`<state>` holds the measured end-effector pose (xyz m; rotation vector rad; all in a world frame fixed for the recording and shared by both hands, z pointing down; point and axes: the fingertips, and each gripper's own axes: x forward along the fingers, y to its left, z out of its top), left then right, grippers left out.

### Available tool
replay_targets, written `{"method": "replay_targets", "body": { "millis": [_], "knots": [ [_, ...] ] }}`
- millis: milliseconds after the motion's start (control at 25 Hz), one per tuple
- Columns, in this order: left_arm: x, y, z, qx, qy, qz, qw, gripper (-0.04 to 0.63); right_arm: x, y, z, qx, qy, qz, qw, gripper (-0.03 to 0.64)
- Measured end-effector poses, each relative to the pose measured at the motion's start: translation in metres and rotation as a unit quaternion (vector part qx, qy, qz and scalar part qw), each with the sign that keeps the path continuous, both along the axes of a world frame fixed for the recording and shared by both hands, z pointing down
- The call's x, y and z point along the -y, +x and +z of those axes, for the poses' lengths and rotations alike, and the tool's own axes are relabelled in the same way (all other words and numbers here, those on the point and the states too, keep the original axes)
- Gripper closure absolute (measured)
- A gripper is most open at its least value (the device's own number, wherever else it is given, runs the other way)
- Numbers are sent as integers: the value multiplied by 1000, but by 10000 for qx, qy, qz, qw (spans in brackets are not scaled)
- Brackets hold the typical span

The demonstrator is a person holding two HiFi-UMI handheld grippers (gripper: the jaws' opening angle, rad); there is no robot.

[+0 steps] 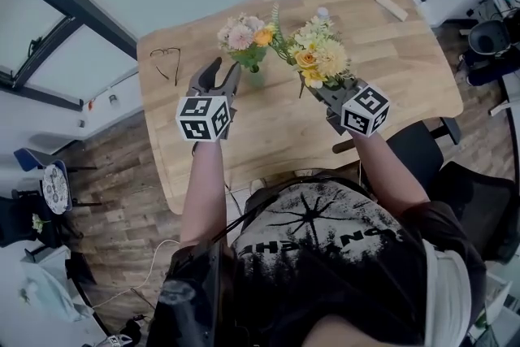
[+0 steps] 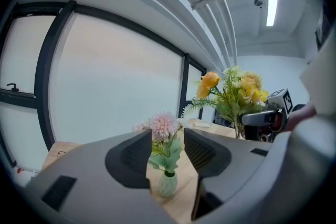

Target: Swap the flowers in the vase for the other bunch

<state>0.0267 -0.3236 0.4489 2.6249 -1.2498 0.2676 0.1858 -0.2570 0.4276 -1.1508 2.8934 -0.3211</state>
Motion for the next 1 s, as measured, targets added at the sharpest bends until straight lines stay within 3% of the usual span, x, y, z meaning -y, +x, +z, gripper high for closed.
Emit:
{"method": "replay_targets", "body": {
  "millis": [240, 360, 1000],
  "knots": [
    [28, 11, -8, 191, 191, -156, 9995, 319, 6, 15, 2, 3, -19, 139, 9999, 548],
    [39, 18, -5, 119, 135, -147, 9997, 293, 7, 22, 5, 5, -38, 221, 9997, 548],
    [61, 38, 8, 358, 42, 142, 9992, 282, 20, 40, 13, 152, -234, 446, 9986, 548]
  ]
}}
